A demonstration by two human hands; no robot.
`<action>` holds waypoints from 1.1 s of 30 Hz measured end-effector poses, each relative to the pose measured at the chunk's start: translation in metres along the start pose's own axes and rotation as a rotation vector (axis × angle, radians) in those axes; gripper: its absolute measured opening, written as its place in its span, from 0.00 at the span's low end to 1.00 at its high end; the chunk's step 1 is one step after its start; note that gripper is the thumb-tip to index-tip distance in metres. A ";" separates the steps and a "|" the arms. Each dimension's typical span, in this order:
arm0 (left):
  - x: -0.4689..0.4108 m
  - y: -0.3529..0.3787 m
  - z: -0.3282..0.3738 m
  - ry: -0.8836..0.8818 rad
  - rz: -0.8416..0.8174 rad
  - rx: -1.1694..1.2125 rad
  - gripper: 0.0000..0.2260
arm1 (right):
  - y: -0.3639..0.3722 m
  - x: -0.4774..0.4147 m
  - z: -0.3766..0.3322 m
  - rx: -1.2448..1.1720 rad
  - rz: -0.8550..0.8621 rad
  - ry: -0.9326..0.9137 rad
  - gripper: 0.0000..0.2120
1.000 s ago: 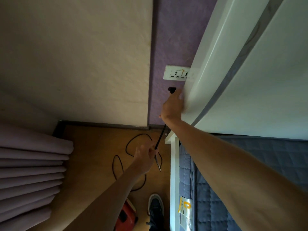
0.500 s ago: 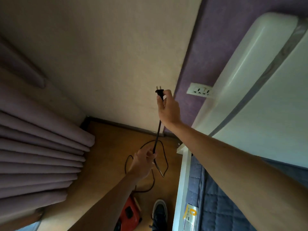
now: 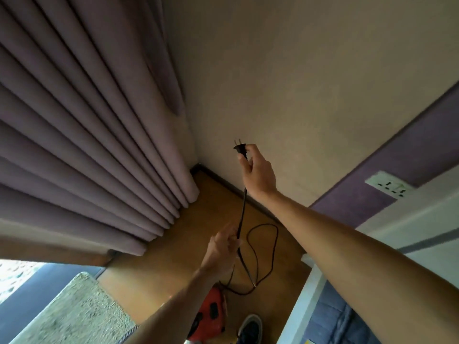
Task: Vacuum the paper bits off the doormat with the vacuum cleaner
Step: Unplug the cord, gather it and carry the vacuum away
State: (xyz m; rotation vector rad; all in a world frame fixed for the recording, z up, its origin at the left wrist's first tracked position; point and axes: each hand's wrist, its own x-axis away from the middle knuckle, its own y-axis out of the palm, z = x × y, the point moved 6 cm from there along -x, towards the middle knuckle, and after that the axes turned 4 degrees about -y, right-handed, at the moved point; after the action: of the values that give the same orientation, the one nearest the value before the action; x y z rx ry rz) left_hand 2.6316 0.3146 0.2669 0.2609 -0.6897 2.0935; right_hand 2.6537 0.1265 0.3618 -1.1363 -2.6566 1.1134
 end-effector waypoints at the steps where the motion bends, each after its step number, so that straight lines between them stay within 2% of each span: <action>1: 0.004 -0.011 -0.005 -0.005 0.022 -0.005 0.13 | 0.010 0.000 -0.011 0.003 -0.014 -0.010 0.14; 4: 0.016 -0.040 -0.029 -0.037 0.088 -0.017 0.13 | 0.043 0.004 -0.042 0.003 -0.073 -0.026 0.14; 8: 0.033 -0.069 -0.058 -0.082 0.146 0.013 0.08 | 0.081 0.013 -0.076 -0.006 -0.124 -0.040 0.14; 13: 0.064 -0.105 -0.092 -0.150 0.174 0.110 0.07 | 0.134 0.034 -0.127 -0.060 -0.227 -0.091 0.17; 17: 0.089 -0.139 -0.113 -0.179 0.270 0.169 0.13 | 0.173 0.047 -0.173 -0.059 -0.299 -0.159 0.17; 22: 0.113 -0.172 -0.151 -0.253 0.328 0.223 0.15 | 0.220 0.064 -0.225 -0.062 -0.382 -0.250 0.15; 28: 0.143 -0.197 -0.195 -0.334 0.434 0.330 0.08 | 0.281 0.094 -0.274 -0.059 -0.499 -0.324 0.14; 33: 0.166 -0.207 -0.230 -0.421 0.538 0.452 0.10 | 0.330 0.124 -0.308 -0.038 -0.625 -0.338 0.14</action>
State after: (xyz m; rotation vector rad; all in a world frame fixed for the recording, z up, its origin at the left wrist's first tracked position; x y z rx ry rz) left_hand 2.7187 0.6519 0.2261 0.8661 -0.5543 2.7400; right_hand 2.8589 0.5470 0.3531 -0.0722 -2.9440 1.1909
